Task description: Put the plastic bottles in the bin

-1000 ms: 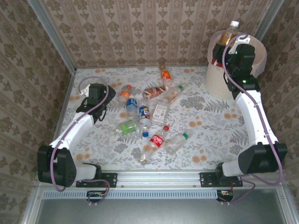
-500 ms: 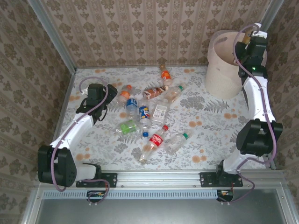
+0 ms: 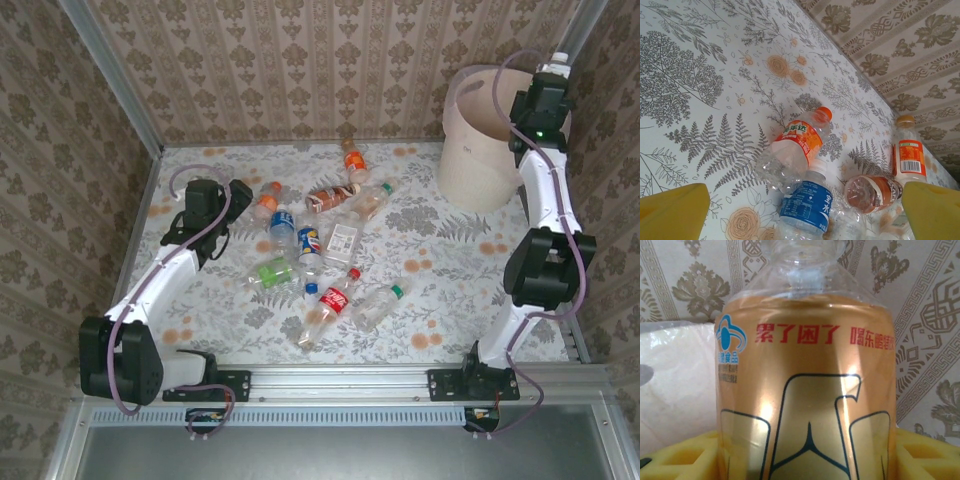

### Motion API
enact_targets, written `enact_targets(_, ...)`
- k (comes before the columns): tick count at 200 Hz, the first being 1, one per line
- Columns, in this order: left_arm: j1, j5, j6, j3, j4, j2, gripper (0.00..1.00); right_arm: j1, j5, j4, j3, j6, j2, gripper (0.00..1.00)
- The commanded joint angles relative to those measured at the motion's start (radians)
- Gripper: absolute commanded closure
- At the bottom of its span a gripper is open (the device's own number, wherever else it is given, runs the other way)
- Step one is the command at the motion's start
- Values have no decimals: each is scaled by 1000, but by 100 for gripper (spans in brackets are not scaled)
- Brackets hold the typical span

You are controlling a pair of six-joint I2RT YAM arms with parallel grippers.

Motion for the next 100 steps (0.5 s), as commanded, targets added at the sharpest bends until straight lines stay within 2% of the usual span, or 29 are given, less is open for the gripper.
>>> enact_targets(1,8,12,18,-3,2,1,0,32,184,103,9,-92,15,35)
enact_targets(22,11,-7,14,-14,-8,-6,0,44,273,166,-23,-134,20,31)
enact_targets(57,16,-18,6,-20,-18,-8,0,33,303,168,-45,-118,38,29)
enact_targets(100,18,-14,-5,-14,-19,6,0,21,285,-1,74,-73,109,23)
